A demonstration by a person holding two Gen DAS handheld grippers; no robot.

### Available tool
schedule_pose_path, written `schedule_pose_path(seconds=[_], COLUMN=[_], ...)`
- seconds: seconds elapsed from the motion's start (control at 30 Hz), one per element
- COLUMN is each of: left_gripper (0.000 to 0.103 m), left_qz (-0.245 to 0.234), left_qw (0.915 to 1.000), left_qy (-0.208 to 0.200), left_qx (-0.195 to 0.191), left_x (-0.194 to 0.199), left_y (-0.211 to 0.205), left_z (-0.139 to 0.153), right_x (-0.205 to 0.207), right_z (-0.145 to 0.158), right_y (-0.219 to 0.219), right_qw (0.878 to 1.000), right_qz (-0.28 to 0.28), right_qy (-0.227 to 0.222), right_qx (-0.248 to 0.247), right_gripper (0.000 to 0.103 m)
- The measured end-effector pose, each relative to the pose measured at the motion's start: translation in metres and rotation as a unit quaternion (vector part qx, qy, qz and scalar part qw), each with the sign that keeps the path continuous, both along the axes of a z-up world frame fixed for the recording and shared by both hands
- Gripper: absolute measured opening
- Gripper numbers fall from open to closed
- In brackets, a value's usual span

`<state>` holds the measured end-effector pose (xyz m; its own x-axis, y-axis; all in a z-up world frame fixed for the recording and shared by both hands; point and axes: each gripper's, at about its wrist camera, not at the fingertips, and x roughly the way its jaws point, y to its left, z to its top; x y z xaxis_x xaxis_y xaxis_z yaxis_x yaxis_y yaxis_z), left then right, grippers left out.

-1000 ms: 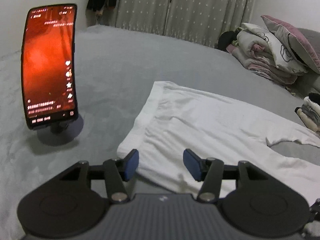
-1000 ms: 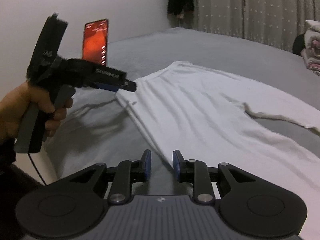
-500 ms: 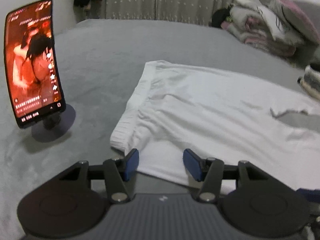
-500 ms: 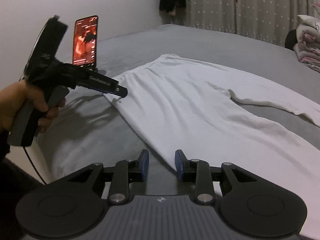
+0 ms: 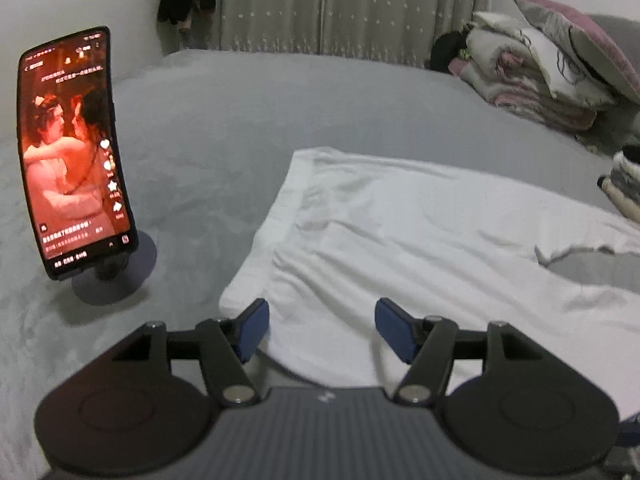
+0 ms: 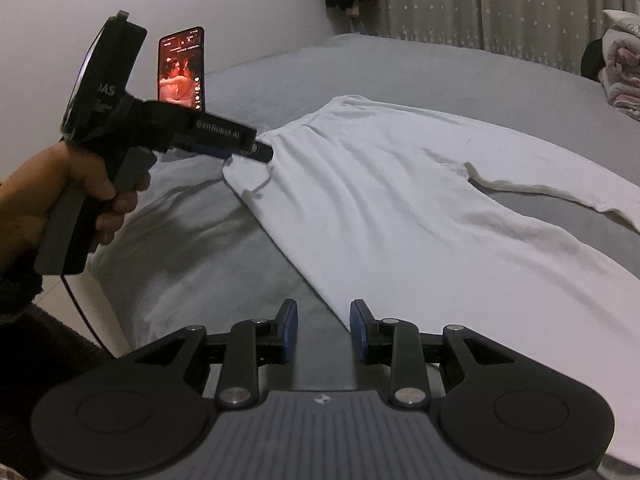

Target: Fold clothes

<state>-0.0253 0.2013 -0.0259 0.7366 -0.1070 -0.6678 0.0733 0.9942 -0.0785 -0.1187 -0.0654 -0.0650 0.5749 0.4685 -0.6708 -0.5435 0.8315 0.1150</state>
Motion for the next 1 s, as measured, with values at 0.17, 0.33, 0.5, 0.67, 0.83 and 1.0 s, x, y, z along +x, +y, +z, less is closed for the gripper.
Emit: schedule_pose_path(seconds=[0.17,0.33,0.5,0.67,0.83,1.0], left_gripper=[0.061,0.061,0.061,0.061,0.060,0.058], left_qz=[0.010,0.009,0.005,0.008,0.012,0.017], left_qw=[0.9996,0.9988,0.9979,0.9973,0.9964,0.9943], left_qy=[0.000,-0.014,-0.028,-0.032,-0.029,-0.018], left_qx=[-0.028,-0.047,-0.058,-0.066,-0.079,-0.104], left_x=[0.005,0.009,0.016,0.027,0.038,0.048], left_y=[0.007,0.003,-0.008,-0.016,-0.017,-0.014], left_z=[0.000,0.003,0.005,0.005,0.004,0.002], right_x=[-0.001,0.003,0.016,0.035,0.055,0.079], right_z=[0.006,0.015,0.024,0.031,0.038,0.044], right_y=[-0.008,-0.017,-0.022,-0.027,-0.029,-0.032], right_qw=[1.000,1.000,1.000,1.000,0.999,0.999], right_qz=[-0.004,-0.013,-0.022,-0.029,-0.029,-0.038], right_qy=[0.004,0.004,-0.002,-0.011,-0.019,-0.021], right_qx=[0.001,0.005,0.005,-0.005,-0.013,-0.009], right_gripper=[0.030,0.030,0.030,0.031,0.031,0.031])
